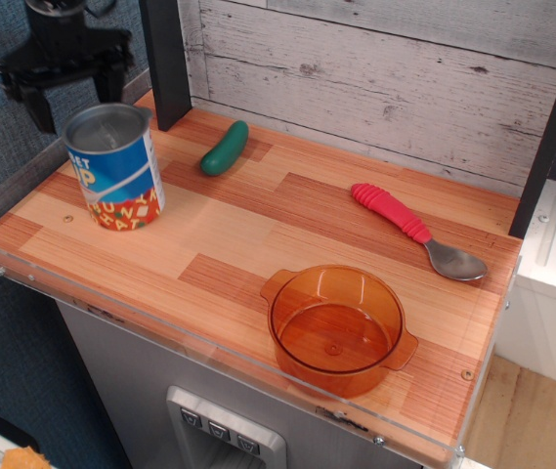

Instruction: Place the can to the left of the orange cup.

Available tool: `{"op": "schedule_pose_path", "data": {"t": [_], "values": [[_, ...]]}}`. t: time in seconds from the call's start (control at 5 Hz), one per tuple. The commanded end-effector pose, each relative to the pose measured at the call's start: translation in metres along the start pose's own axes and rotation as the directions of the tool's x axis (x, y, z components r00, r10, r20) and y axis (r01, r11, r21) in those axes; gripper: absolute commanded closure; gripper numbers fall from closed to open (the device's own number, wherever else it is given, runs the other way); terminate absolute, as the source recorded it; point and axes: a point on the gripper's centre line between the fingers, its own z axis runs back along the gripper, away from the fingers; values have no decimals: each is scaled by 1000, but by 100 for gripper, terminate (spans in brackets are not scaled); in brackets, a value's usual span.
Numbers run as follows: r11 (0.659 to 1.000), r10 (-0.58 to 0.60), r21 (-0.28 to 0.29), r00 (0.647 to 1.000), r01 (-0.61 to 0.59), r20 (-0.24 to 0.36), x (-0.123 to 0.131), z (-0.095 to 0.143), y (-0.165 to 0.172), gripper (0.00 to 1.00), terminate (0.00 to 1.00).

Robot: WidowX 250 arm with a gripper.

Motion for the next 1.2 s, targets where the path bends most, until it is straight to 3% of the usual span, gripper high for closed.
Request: {"op": "schedule_pose_path", "data": {"t": [0.0,0.6,1.0], "values": [[996,-62,-57,997,64,41,-20,32,2,0,0],[982,-166,-94,986,167,18,-67,43,-5,0,0],[962,-245,-116,969,248,41,-95,52,-11,0,0]]}}
